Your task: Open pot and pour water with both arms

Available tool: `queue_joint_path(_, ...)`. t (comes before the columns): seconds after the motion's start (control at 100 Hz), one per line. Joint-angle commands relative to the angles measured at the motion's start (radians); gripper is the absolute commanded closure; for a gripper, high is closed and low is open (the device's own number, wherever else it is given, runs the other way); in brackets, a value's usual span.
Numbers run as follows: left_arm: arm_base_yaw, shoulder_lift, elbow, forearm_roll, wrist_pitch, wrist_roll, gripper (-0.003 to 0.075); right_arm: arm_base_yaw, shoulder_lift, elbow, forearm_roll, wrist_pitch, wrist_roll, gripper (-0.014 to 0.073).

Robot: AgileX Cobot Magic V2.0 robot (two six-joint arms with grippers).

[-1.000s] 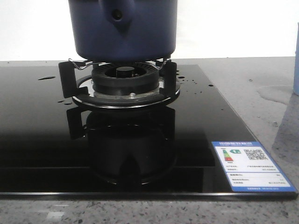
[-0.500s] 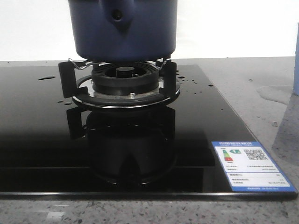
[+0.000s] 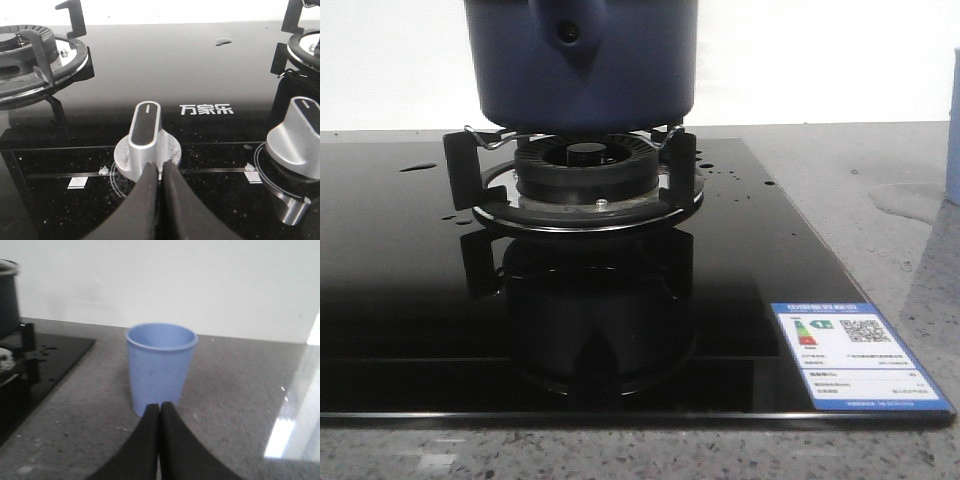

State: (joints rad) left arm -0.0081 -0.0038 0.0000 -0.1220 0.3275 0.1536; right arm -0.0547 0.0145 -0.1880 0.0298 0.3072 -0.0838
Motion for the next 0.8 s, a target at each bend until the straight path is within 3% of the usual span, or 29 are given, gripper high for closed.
queue_joint_path(0.0,0.003,-0.026,0.034,-0.015,-0.048,-0.010,0.0739,-0.056,0.014,0.055,-0.138,-0.173,0.175,0.0667)
queue_joint_path(0.27,0.003,-0.026,0.034,-0.015,-0.048,-0.010,0.0739,-0.144,0.014,0.226,-0.152,-0.249,0.181,0.0667)
queue_joint_path(0.54,0.003,-0.026,0.034,-0.015,-0.048,-0.010,0.0739,-0.144,-0.039,0.224,-0.154,0.008,0.181,0.0667)
queue_joint_path(0.79,0.003,-0.026,0.034,-0.015,-0.048,-0.010,0.0739,-0.144,-0.041,0.224,-0.152,0.008,0.181,0.0667)
